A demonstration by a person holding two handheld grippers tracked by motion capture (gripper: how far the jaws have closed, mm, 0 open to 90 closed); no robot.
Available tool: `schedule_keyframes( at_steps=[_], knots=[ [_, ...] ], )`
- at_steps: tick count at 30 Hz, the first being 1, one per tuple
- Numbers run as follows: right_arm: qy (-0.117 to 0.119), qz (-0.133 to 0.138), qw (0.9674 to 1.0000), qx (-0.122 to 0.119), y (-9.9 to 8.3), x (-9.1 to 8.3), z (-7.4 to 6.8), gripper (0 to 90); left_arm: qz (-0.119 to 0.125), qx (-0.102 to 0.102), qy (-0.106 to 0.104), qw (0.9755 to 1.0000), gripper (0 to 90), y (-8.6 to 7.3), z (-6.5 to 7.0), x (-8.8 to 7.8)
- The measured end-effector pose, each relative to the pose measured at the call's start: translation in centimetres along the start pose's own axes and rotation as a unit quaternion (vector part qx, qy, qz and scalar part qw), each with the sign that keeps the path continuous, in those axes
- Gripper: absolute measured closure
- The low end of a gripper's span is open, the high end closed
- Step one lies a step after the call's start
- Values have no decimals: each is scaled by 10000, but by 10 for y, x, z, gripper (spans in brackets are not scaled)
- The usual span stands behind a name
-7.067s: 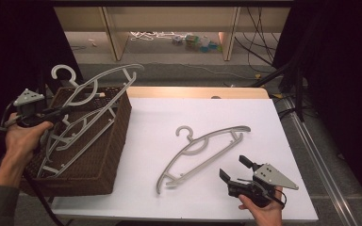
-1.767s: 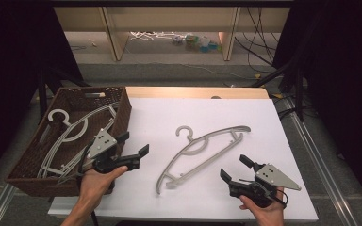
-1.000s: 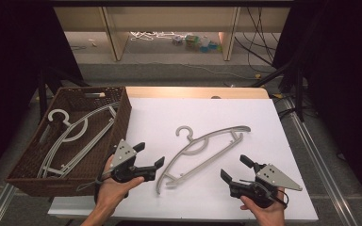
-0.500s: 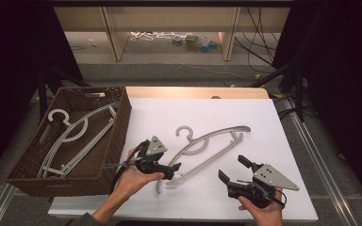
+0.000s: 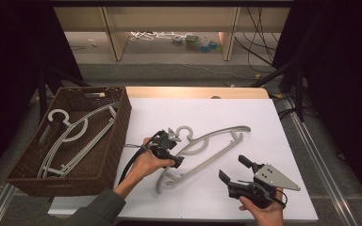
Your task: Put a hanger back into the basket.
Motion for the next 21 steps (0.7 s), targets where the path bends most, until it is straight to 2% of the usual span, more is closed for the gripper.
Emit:
schedule_keyframes(
  at_steps=[2,3,7,8,10,11,14,18,20,21],
  knots=[
    [-22,18,10000,-7,0,0,0,157,-62,3,24,10000,301,0,0,4],
    [-37,-53,10000,-31,0,-1,1,157,-274,181,55,9994,324,1,-2,9],
    [-12,-13,10000,-10,0,0,1,157,-335,163,22,9993,361,2,-3,17],
    [-12,-13,10000,-10,0,0,1,157,-463,298,18,9985,361,1,-4,18],
    [34,-54,10000,33,-1,-1,1,157,-584,324,40,9978,369,0,-6,21],
    [-6,-64,10000,-4,0,-1,1,157,-627,325,51,9975,413,-1,-8,24],
    [38,70,10000,47,0,1,0,157,-634,324,1,9975,458,-1,-10,26],
    [59,57,10000,53,0,2,-1,158,-759,358,-15,9965,513,2,-10,30],
    [62,48,10000,55,0,2,-1,158,-815,371,-66,9960,547,5,-9,31],
    [18,-18,10000,25,0,0,0,158,-880,334,-160,9954,562,7,-9,34]
  ],
)
Point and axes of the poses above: each handheld gripper's, and its own axes: x roughly forward along the jaws, y roughly out of its top, z roughly to its right, the point moved 6 cm from there along x, roughly forward along the jaws, and after that the axes turned 5 degrees about -x, right-handed, at the moved point
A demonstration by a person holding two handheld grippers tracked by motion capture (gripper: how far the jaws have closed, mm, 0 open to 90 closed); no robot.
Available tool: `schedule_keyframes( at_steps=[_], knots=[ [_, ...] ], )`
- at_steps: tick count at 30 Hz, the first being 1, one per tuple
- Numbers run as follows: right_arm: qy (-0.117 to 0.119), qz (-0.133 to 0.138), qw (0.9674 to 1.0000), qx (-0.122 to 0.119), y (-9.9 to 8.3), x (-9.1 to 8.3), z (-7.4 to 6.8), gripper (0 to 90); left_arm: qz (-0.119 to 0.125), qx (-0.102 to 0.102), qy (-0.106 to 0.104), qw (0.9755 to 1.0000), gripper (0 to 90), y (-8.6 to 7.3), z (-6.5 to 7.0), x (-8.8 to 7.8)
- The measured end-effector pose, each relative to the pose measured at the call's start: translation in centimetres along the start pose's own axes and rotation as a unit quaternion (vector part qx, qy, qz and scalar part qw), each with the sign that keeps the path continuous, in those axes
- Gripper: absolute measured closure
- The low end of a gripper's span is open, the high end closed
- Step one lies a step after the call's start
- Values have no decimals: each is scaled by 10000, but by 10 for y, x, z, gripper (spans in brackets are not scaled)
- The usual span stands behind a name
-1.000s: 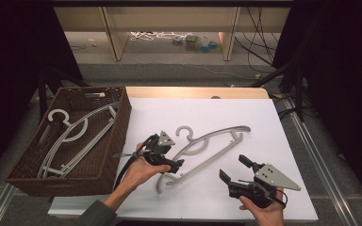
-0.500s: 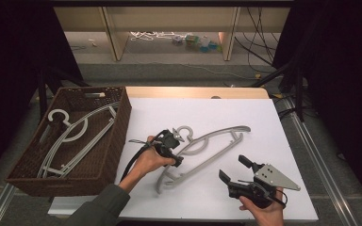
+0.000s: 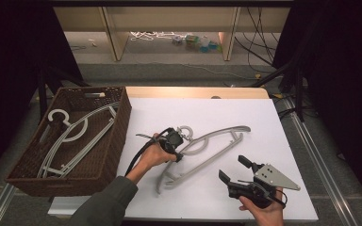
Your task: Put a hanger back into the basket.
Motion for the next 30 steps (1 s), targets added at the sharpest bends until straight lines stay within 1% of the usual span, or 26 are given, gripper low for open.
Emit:
schedule_keyframes(
  at_steps=[1,2,3,5,7,8,11,12,13,14,15,17,18,19,20,22,23,24,26,27,28,29,30],
  knots=[
    [0,0,10000,0,0,0,0,158,0,0,0,10000,574,0,0,0],
    [5,-55,10000,-5,0,-1,0,158,-30,-69,-71,9999,574,1,-1,1],
    [-19,-55,10000,10,-1,0,0,158,-109,-243,-181,9995,603,2,-1,1],
    [-30,-45,10000,-18,-1,0,1,158,-203,-256,-228,9992,614,2,-1,1],
    [-24,-83,10000,-13,-1,-1,1,158,-210,-231,-220,9993,647,3,0,1],
    [-31,-54,10000,-12,-1,0,1,159,-278,-178,-233,9992,673,4,1,1],
    [-35,-82,10000,-9,-1,-1,1,159,-282,-193,-276,9990,717,4,2,1],
    [-28,-83,10000,21,-1,-1,1,159,-279,-184,-331,9989,743,4,-1,1],
    [-28,-83,10000,21,-1,-1,1,159,-279,-184,-331,9989,755,4,-1,1],
    [-39,-41,10000,-18,-1,0,1,159,-264,-250,-408,9985,760,4,-2,1],
    [-43,-60,10000,-18,-1,0,1,159,-272,-292,-457,9982,765,4,-4,1],
    [-41,-42,10000,-22,-1,0,1,159,-293,-412,-524,9973,776,5,-5,2],
    [-41,-42,10000,-22,-1,0,1,159,-304,-402,-482,9976,776,5,-6,2],
    [0,-62,10000,-4,-1,0,1,159,-186,-444,-356,9982,807,6,-8,2],
    [0,-40,10000,4,-1,0,1,159,-173,-457,-318,9983,812,6,-9,3],
    [-20,-34,10000,14,-1,0,1,160,-166,-444,-362,9982,814,6,-11,3],
    [-4,-39,10000,15,-1,0,1,160,-156,-443,-358,9983,815,6,-10,3],
    [13,-71,10000,12,-2,0,1,160,-96,-426,-352,9984,815,6,-11,3],
    [26,-1,10000,29,-1,1,1,160,-63,-428,-317,9986,815,6,-11,3],
    [26,-1,10000,29,-1,1,1,160,-30,-378,-283,9989,815,6,-13,2],
    [26,-43,10000,14,-1,0,1,160,29,-368,-188,9991,816,6,-13,0],
    [26,-43,10000,14,-1,0,1,160,29,-368,-188,9991,816,6,-13,0],
    [24,-65,10000,34,-1,0,1,160,88,-305,-122,9994,816,7,-15,-3]
  ],
)
Point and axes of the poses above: each handheld gripper's, and its own axes: x roughly forward along the jaws, y roughly out of its top, z roughly to its right, the point moved 6 cm from there along x, roughly forward along the jaws, and after that the axes turned 5 degrees about -x, right-handed, at the moved point
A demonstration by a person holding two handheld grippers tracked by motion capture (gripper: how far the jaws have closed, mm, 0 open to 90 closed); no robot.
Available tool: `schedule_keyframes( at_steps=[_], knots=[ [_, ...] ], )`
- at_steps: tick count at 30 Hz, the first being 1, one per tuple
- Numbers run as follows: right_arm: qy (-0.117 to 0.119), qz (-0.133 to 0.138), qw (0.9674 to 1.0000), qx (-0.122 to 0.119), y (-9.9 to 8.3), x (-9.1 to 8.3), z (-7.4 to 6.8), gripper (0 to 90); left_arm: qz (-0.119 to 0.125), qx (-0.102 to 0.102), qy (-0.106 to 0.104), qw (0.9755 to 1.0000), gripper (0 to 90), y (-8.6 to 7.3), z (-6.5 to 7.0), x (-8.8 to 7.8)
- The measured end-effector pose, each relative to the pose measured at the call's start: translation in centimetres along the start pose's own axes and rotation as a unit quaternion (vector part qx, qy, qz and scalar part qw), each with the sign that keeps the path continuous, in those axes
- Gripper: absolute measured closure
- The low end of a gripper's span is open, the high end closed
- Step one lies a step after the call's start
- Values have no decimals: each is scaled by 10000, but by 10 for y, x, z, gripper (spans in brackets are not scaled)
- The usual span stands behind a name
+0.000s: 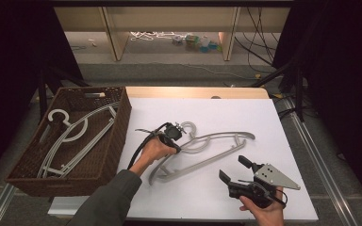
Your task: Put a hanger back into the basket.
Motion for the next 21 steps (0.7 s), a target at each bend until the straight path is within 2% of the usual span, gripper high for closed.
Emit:
schedule_keyframes(
  at_steps=[4,6,7,8,11,13,14,17,19,20,21],
  knots=[
    [-4,-16,10000,-12,0,0,0,160,136,-72,10,9999,817,1,-1,-6],
    [-44,-18,10000,-17,0,0,1,160,328,-200,42,9993,817,3,0,-9],
    [-44,-18,10000,-17,0,0,1,160,320,-117,50,9994,817,3,-1,-12],
    [6,-2,10000,-8,0,0,0,160,454,-102,131,9988,817,5,-2,-18],
    [-14,-7,10000,-3,0,0,0,160,560,-119,151,9982,817,5,-3,-24],
    [-3,-13,10000,-7,0,0,0,160,644,-202,118,9977,817,6,-4,-30],
    [-35,-50,10000,-17,0,0,1,160,767,-172,119,9968,817,8,-4,-37],
    [-15,-13,10000,-13,0,0,1,160,754,-146,131,9970,817,9,-5,-43],
    [16,63,10000,-13,0,2,0,160,814,-184,189,9963,817,12,-7,-50],
    [-7,47,10000,3,0,1,0,160,852,-197,216,9959,817,15,-9,-59],
    [-7,47,10000,3,0,1,0,160,852,-197,216,9959,817,15,-9,-59]
  ],
)
Point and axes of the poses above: each handheld gripper's, and its own axes: x roughly forward along the jaws, y roughly out of its top, z roughly to its right, the point moved 6 cm from there along x, roughly forward along the jaws, and after that the axes turned 5 degrees about -x, right-handed, at the moved point
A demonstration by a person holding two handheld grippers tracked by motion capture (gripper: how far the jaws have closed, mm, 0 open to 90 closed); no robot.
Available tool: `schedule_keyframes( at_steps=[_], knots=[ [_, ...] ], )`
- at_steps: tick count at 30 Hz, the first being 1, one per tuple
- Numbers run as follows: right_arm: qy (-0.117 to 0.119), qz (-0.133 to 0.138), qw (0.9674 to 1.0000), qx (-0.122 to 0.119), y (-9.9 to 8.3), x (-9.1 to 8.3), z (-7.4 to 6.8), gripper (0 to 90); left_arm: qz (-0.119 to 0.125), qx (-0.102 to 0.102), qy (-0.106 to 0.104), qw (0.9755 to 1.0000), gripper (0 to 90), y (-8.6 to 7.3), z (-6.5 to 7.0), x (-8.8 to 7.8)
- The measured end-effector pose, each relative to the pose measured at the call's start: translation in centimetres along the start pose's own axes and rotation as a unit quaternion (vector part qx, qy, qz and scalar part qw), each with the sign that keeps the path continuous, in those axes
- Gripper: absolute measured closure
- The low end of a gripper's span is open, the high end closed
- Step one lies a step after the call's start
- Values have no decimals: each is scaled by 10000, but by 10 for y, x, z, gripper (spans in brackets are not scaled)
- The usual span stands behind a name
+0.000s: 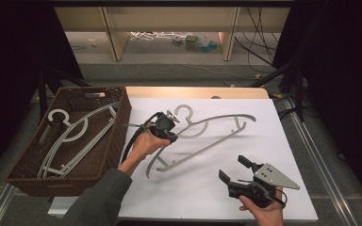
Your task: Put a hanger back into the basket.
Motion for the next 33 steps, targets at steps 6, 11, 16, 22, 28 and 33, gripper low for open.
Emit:
schedule_keyframes(
  at_steps=[6,11,16,22,28,33],
  knots=[
    [-5,19,10000,-2,1,0,0,160,223,43,162,9996,817,15,-7,-31],
    [-7,25,10000,-8,1,0,0,160,383,-8,341,9987,817,24,-23,-60],
    [-26,-55,10000,-37,0,-1,1,160,536,-25,497,9973,817,27,-37,-86],
    [-17,-42,10000,-36,0,-1,1,160,623,10,578,9964,818,23,-51,-119],
    [-12,-38,10000,-23,0,0,0,160,734,-109,661,9951,818,14,-64,-138],
    [-26,-81,10000,1,0,0,0,159,712,-195,870,9935,818,-2,-84,-162]
  ],
)
Point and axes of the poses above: each handheld gripper's, and its own axes: x roughly forward along the jaws, y roughly out of its top, z roughly to its right, the point moved 6 cm from there along x, roughly forward along the jaws, and after that the axes turned 5 degrees about -x, right-handed, at the moved point
